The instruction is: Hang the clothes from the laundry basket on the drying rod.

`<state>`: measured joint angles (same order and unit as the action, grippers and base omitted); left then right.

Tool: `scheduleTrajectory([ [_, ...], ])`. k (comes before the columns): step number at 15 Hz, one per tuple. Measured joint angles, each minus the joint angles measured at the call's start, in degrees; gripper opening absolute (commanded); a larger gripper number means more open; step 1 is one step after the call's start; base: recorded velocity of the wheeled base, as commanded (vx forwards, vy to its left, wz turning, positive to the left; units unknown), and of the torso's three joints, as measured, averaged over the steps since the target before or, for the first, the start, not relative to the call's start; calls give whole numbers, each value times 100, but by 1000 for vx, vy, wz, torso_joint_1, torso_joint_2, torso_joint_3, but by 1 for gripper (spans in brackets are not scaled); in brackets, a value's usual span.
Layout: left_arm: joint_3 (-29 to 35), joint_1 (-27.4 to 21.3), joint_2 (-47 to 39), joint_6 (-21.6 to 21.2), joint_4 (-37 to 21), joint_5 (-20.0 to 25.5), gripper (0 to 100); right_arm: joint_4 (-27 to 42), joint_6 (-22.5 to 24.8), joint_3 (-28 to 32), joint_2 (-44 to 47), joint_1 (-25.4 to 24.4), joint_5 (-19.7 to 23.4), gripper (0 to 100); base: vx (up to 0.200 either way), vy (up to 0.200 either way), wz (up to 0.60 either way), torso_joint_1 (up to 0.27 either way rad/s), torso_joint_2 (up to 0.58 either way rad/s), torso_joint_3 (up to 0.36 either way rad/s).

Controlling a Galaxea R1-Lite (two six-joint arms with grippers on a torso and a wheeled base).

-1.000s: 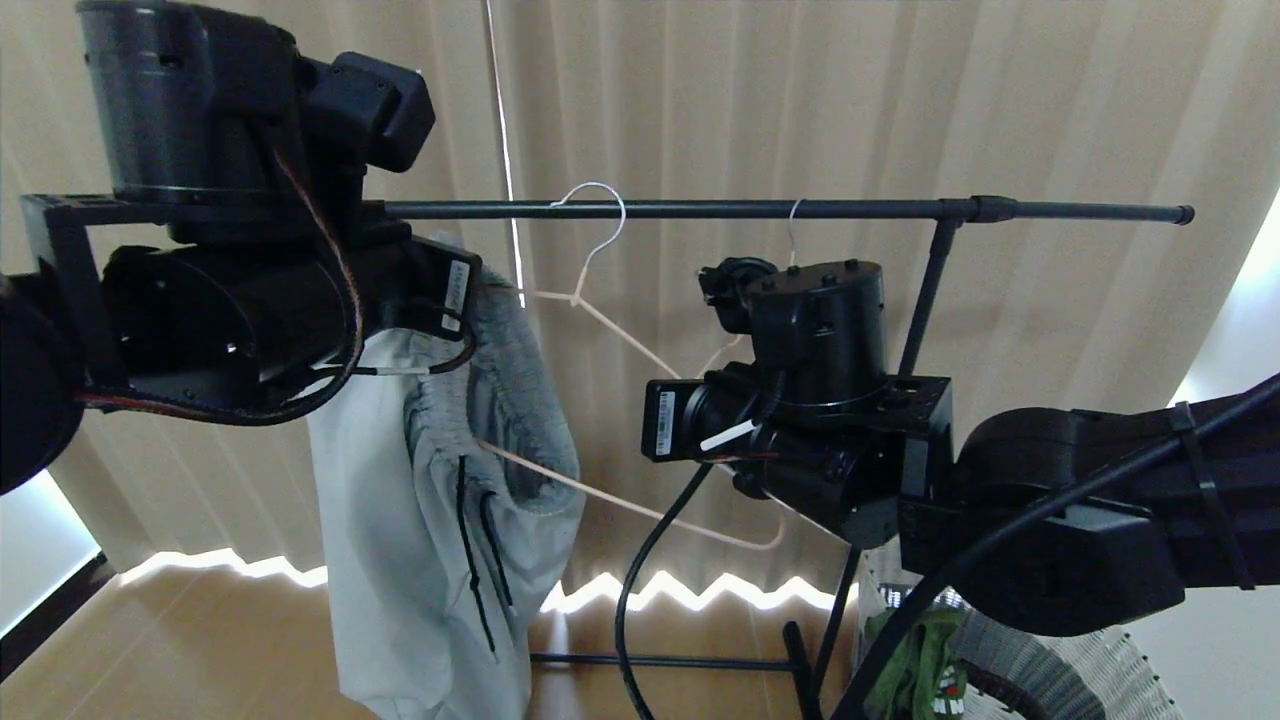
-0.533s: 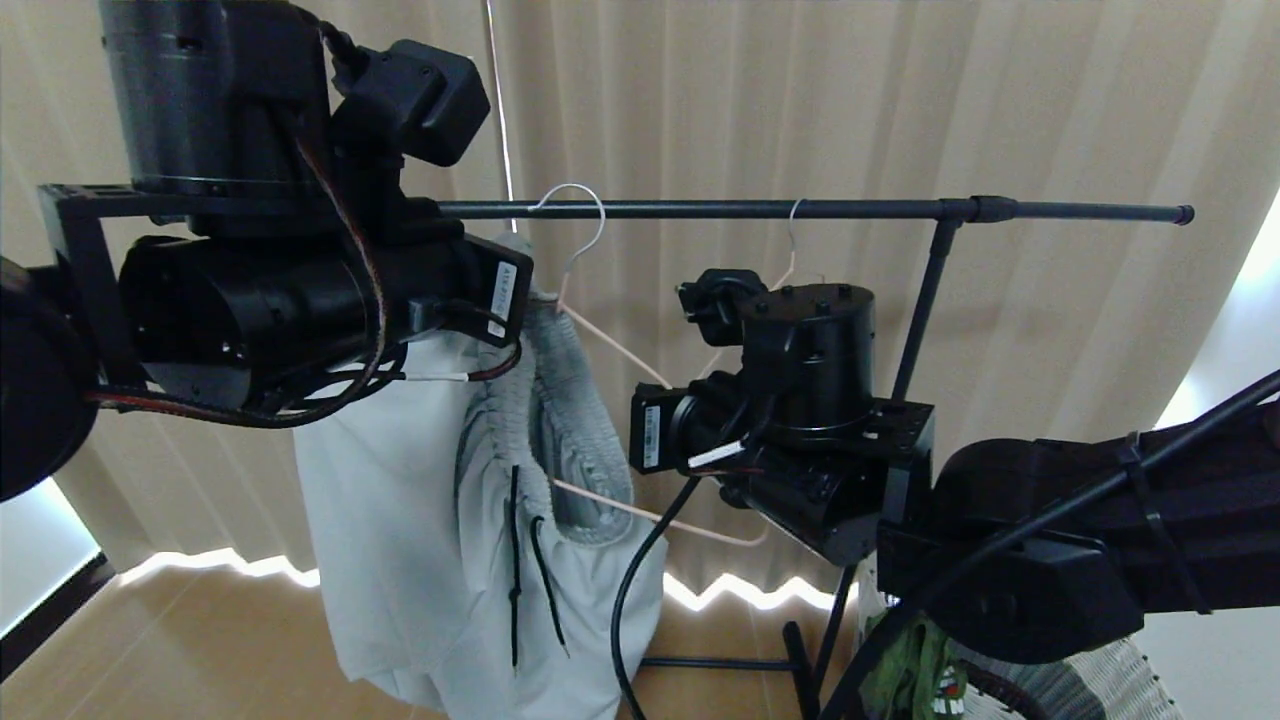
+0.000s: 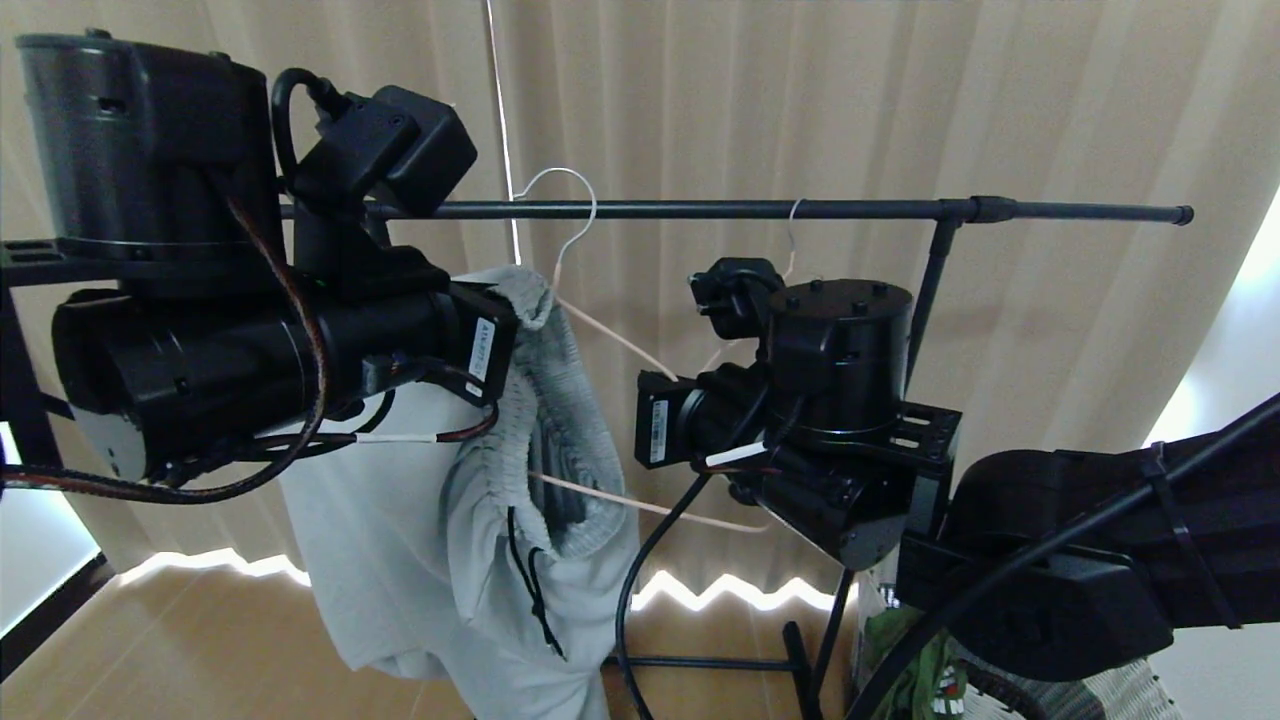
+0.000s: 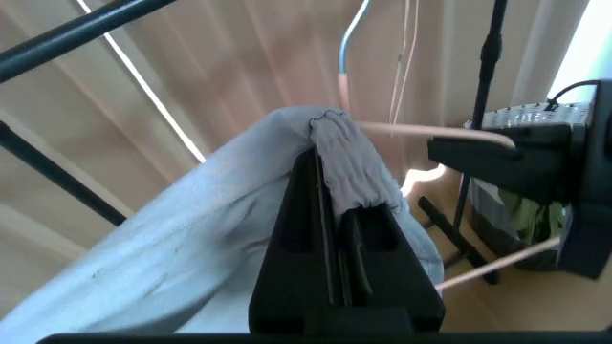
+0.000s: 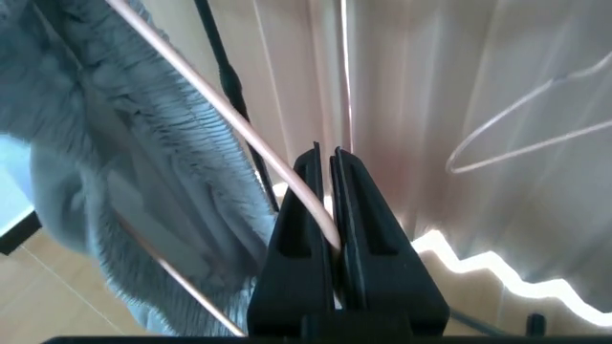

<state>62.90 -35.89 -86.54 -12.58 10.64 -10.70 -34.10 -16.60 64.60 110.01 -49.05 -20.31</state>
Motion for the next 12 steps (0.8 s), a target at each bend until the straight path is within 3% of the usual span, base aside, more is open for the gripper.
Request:
scheduleTrajectory([
  [5,-257,1,140,-46,-13,6,0,-468,336,-5,-59,11,37,0,0,0,0,0,0,0],
  [6,-295,1,162,-57,-11,4,100,-468,341,-7,-67,11,48,0,0,0,0,0,0,0],
  [12,-491,4,328,-180,9,22,100,-510,356,-35,-179,154,68,0,0,0,0,0,0,0],
])
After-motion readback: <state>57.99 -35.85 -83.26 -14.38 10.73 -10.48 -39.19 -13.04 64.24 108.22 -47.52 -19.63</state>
